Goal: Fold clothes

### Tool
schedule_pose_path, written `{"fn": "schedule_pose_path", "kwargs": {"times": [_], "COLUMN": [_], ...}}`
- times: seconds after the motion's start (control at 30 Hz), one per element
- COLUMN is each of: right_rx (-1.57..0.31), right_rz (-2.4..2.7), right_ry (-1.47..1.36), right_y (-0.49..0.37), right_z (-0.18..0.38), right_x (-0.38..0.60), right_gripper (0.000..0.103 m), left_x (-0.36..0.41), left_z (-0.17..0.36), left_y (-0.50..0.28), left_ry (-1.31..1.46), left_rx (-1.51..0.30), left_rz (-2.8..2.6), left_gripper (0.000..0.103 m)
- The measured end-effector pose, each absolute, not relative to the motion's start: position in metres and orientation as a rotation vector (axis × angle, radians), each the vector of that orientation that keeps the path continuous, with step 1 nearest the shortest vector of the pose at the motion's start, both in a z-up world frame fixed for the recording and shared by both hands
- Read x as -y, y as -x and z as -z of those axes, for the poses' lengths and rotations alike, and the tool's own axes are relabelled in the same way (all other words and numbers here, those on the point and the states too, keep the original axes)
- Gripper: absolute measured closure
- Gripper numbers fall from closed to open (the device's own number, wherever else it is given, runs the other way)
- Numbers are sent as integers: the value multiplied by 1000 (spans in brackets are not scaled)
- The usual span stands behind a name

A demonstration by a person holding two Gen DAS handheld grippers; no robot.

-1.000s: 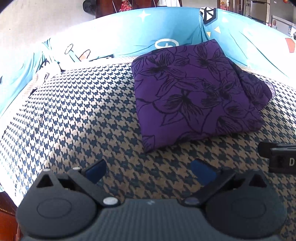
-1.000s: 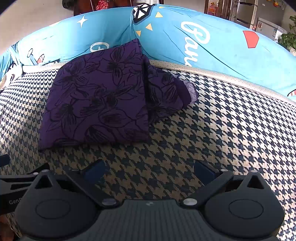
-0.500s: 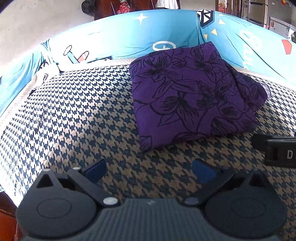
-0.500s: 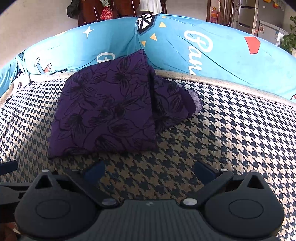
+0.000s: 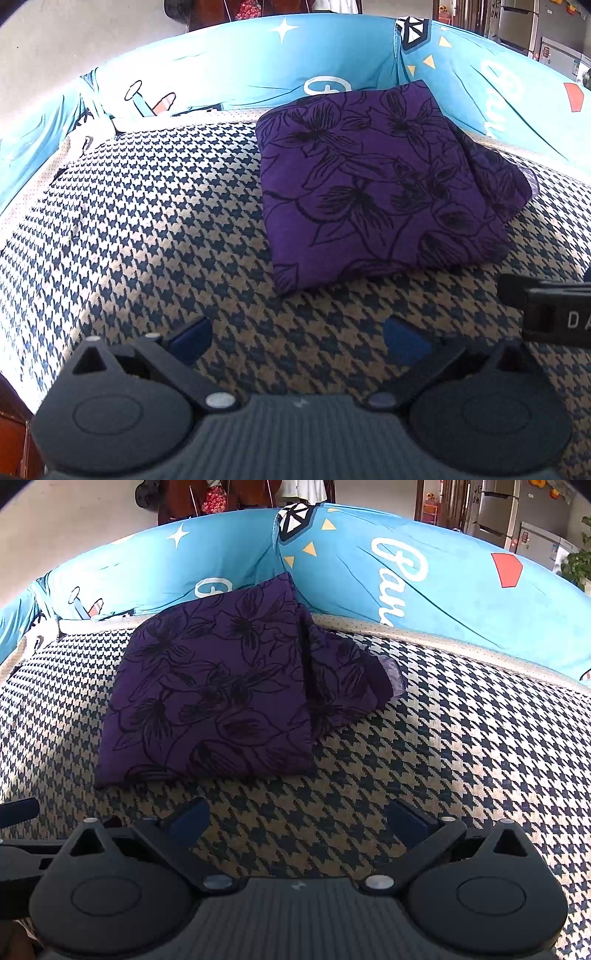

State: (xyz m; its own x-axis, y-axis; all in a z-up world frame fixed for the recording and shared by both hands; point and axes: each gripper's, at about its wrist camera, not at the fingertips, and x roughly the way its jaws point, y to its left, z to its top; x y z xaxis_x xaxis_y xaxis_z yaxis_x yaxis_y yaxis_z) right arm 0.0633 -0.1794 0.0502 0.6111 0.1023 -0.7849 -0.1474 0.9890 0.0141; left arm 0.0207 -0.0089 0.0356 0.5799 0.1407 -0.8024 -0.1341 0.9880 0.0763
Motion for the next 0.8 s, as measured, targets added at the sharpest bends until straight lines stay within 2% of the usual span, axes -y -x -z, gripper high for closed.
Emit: {"fn": "schedule_pose_path", "kwargs": {"times": [0.8], "right_rx": [-907], "right_rz": [-139], "right_ry": [65], "right_y": [-63], "right_z": [-51], "right_x": [178], "right_gripper": [0], "left_x": [17], "left_z": [-34], "left_y": [-15], "left_ry": [3], "left_rx": [-934], "left_rz": [-134], "left_gripper": [0]}}
